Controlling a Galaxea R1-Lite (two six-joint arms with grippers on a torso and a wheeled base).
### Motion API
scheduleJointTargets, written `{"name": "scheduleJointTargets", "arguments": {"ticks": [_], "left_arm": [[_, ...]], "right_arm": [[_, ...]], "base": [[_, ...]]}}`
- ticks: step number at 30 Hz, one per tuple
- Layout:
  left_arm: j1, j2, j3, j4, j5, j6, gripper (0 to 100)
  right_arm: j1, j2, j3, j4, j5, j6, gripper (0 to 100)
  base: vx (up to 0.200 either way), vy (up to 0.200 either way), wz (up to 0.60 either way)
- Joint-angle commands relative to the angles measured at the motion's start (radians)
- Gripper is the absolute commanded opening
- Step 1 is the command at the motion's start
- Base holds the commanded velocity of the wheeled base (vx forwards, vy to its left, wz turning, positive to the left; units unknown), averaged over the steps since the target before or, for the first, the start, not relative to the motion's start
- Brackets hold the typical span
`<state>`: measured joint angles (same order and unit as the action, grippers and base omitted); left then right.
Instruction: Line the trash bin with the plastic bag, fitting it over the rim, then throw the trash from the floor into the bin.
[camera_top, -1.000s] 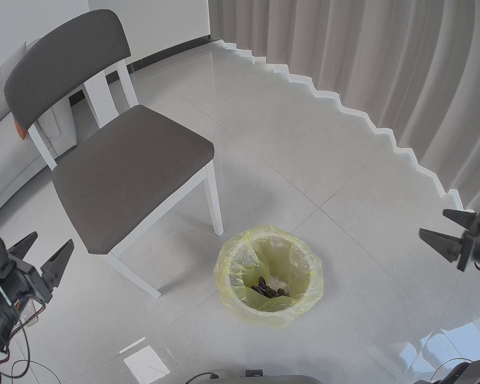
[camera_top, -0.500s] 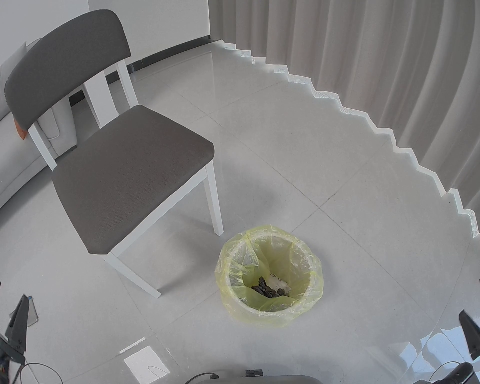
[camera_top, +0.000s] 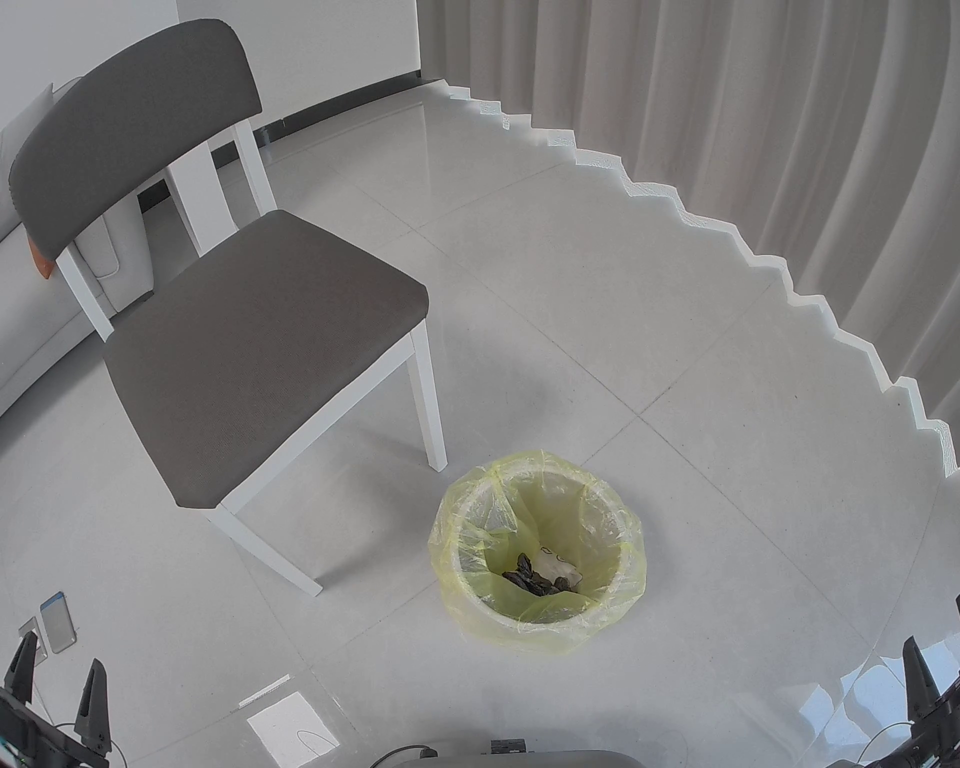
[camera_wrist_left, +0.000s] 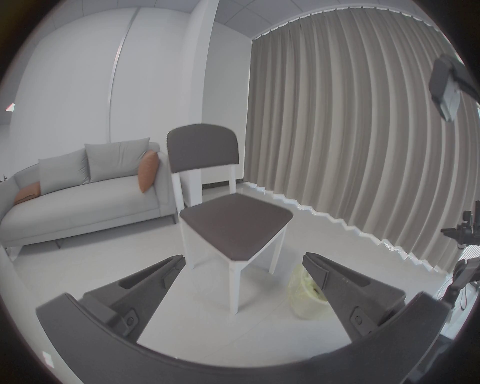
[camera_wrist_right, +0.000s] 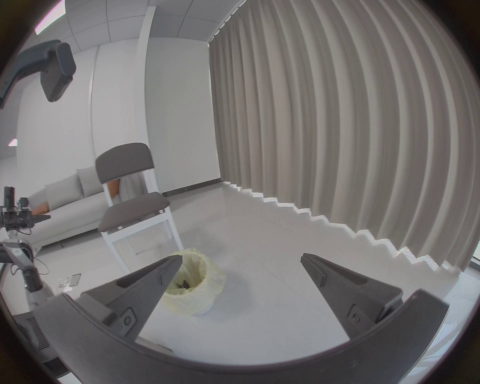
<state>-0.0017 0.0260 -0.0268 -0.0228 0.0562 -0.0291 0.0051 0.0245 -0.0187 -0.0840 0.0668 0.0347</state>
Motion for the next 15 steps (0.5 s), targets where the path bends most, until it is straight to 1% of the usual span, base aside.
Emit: {"name": "scheduleJointTargets", "arguments": {"ticks": [1,2,3,5,6,8,9,11,15], "left_arm": [[0.002,-0.024,0.013,0.001,0.016,0.000,100],[0.003,-0.024,0.013,0.006,0.016,0.002,100],[0.003,-0.024,0.021,0.009,0.021,-0.018,100],[0.005,-0.024,0.021,0.007,0.021,-0.020,100],[0.003,-0.024,0.021,0.009,0.021,-0.018,100],[0.003,-0.024,0.021,0.017,0.013,-0.008,100],[0.002,-0.024,0.021,0.034,-0.004,0.003,100],[0.000,-0.023,0.019,0.041,-0.010,0.020,100],[0.000,-0.023,0.021,0.038,-0.022,0.021,100]], "right_arm": [[-0.002,-0.024,0.019,0.000,0.028,-0.007,100],[-0.002,-0.024,0.019,0.000,0.027,-0.007,100],[-0.002,-0.024,0.019,0.001,-0.004,-0.035,100],[-0.002,-0.024,0.019,0.001,-0.053,-0.076,100],[-0.002,-0.024,0.019,0.001,-0.062,-0.091,100],[-0.002,-0.024,0.019,0.001,-0.055,-0.102,100],[-0.002,-0.024,0.019,0.003,-0.033,-0.090,100],[-0.002,-0.024,0.019,0.004,0.002,-0.075,100],[-0.002,-0.024,0.019,0.004,0.027,-0.058,100]], "base": [[0.000,0.000,0.00],[0.000,0.000,0.00],[0.000,0.000,0.00],[0.000,0.000,0.00],[0.000,0.000,0.00],[0.000,0.000,0.00],[0.000,0.000,0.00],[0.000,0.000,0.00],[0.000,0.000,0.00]]}}
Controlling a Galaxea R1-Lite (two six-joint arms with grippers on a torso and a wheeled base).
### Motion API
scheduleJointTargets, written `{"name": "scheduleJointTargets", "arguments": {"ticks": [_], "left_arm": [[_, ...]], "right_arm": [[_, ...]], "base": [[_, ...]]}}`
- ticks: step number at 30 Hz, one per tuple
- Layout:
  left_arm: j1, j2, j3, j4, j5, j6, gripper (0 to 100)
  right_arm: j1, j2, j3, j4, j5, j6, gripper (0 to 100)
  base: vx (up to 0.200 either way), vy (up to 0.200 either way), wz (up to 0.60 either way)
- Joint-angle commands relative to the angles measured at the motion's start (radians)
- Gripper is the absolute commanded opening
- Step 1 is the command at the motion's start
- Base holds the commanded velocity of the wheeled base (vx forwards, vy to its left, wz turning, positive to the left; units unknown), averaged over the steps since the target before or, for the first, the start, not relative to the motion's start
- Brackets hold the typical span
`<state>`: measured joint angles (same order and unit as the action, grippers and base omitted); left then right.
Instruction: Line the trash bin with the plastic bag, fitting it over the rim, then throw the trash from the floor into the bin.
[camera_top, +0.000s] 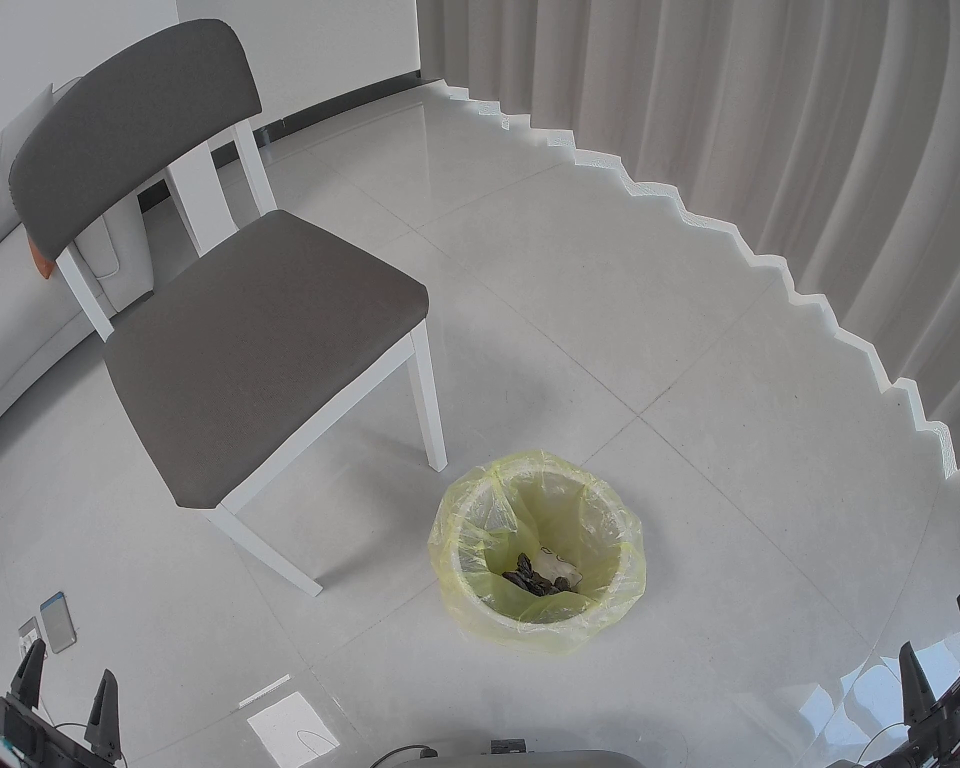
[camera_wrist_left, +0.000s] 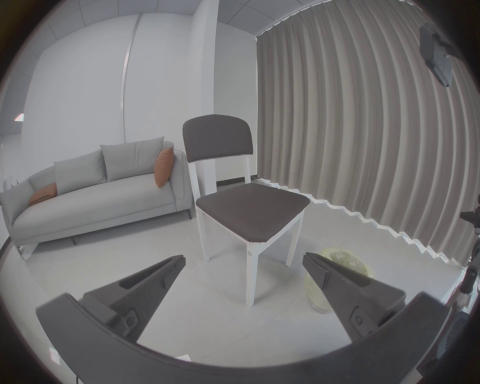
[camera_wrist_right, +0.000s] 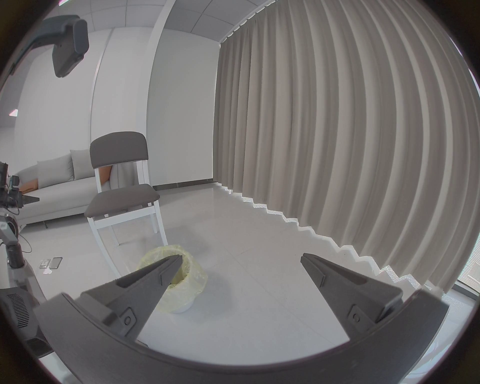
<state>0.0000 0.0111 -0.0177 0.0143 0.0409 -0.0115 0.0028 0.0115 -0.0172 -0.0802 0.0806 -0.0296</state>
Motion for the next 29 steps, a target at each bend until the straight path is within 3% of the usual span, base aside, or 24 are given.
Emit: {"name": "scheduleJointTargets", "arguments": {"ticks": [1,3,5,8,9,12,13,15,17,29], "left_arm": [[-0.002,-0.008,0.012,0.000,-0.007,0.004,100],[-0.002,-0.008,0.012,0.001,-0.006,0.004,100],[-0.002,-0.008,0.012,0.000,-0.006,0.004,100],[0.000,-0.008,0.013,0.000,-0.003,-0.004,100],[0.000,-0.008,0.013,-0.002,-0.003,-0.005,100],[0.000,-0.008,0.013,-0.002,0.002,-0.016,100],[0.000,-0.008,0.013,-0.002,0.004,-0.019,100],[0.000,-0.008,0.013,-0.002,0.004,-0.019,100],[0.000,-0.008,0.013,-0.004,0.002,-0.015,100],[0.000,-0.008,0.013,-0.008,-0.001,-0.015,100]], "right_arm": [[0.000,-0.011,0.017,0.004,0.027,-0.001,100],[-0.001,-0.011,0.017,0.014,0.044,0.023,100],[-0.001,-0.010,0.017,0.020,0.120,0.050,100],[-0.001,-0.010,0.016,0.028,0.123,0.036,100],[-0.001,-0.011,0.016,0.030,0.111,0.025,100],[-0.003,-0.010,0.017,0.068,-0.117,-0.030,100],[-0.004,-0.010,0.016,0.089,-0.131,-0.007,100],[-0.003,-0.008,0.014,0.089,-0.102,0.045,100],[-0.001,-0.008,0.016,0.086,-0.081,0.030,100],[-0.001,-0.010,0.017,0.079,-0.107,0.046,100]], "base": [[0.000,0.000,0.00],[0.000,0.000,0.00],[0.000,0.000,0.00],[0.000,0.000,0.00],[0.000,0.000,0.00],[0.000,0.000,0.00],[0.000,0.000,0.00],[0.000,0.000,0.00],[0.000,0.000,0.00],[0.000,0.000,0.00]]}}
